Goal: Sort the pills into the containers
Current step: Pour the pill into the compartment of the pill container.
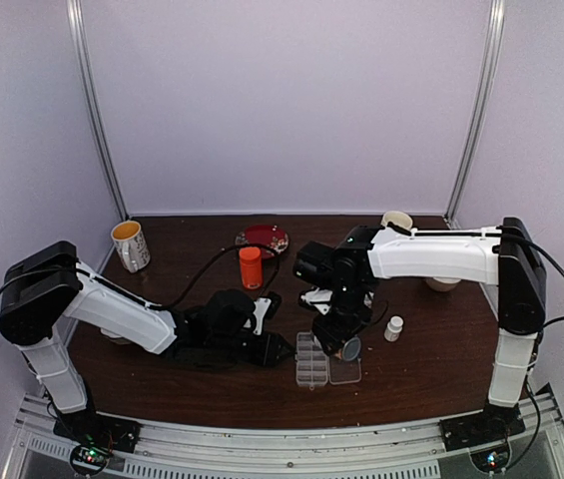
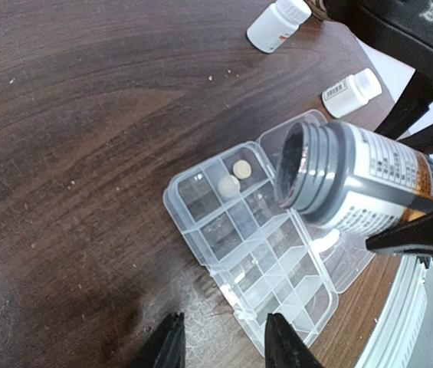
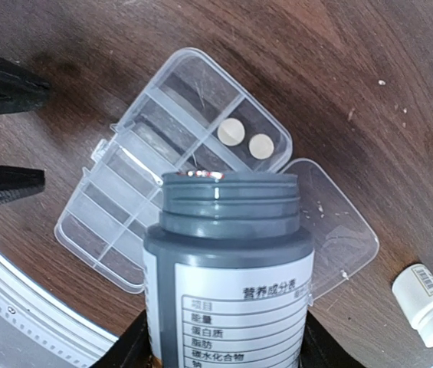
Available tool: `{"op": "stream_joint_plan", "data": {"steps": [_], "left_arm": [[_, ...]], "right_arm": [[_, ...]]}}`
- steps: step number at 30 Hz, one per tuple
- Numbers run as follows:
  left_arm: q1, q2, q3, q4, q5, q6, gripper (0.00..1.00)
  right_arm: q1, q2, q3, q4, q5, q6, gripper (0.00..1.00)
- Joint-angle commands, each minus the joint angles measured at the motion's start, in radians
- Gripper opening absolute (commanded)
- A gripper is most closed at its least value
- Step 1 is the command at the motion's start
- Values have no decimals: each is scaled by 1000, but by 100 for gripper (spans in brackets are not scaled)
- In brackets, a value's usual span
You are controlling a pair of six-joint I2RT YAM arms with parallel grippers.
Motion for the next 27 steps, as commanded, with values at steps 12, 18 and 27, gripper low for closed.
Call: {"op": "stream_joint_plan", "data": {"steps": [12,18,27], "left_arm": [[-4,-6,1,43,0,-2,37],[-4,-7,2,41,1,-3,37],[-3,-4,5,40,0,-3,37]], "right_arm": [[-3,-32,1,-11,20,1,0],[-3,-51,-26,26,-8,5,0],[4,-26,-11,-13,32,0,0]]}}
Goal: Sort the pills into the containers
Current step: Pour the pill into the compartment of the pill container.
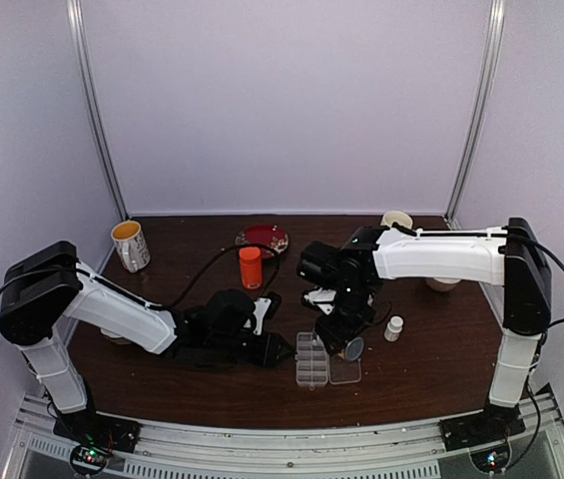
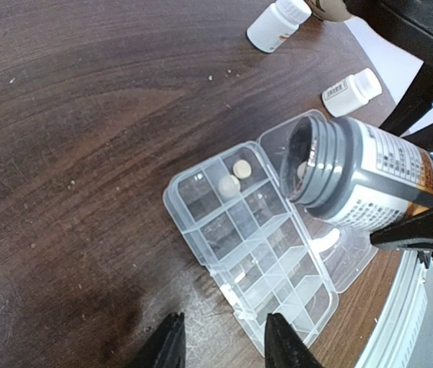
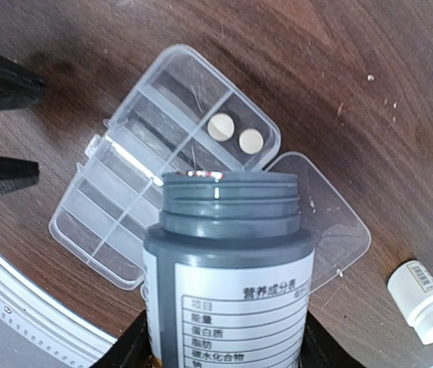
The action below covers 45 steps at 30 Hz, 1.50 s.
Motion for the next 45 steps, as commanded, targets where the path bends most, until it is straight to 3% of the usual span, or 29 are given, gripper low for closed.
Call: {"op": "stream_joint_plan", "data": {"steps": [1,3,6,12,15,19,23,26,29,33,36,40,43,45], "left_arm": [[-3,-4,5,40,2,-3,37],[-4,-5,4,41,3,-3,37],[-3,-4,2,43,0,-4,37],[-3,-5,2,43,0,-3,37],[-4,-5,4,42,1,-3,37],[-4,-5,1,44,2,-4,37],[-4,-5,1,44,0,-3,37],[-3,-7,-1,44,1,-3,37],[-3,-8,-2,46,-1,-4,37],[-4,-10,-7,53,-3,-5,37],[-3,-13,-10,55,-4,-6,37],[-4,-20,-20,60,-8,-9,37],[-3,-20,-19,59,-11,-9,37],[-3,-20,-19,58,-10,-9,37]], "right_arm": [[3,-28,-4,18,-3,14,0],[-2,-76,-40,92,-23,33,0],[3,22,43,-70,25,-3,0],[-1,-65,-3,38,19,28,0],[8,29,39,-79,19,-11,0],[7,-32,5,4,-6,13,0],[10,10,36,-47,18,0,0],[8,-50,-1,43,-11,18,0],[10,13,50,-50,13,-6,0],[16,-27,18,61,-72,0,0],[19,50,89,-36,-21,-11,0],[26,15,69,52,-53,8,0],[27,88,159,-85,6,-18,0],[27,60,122,-31,-37,-17,0]]}}
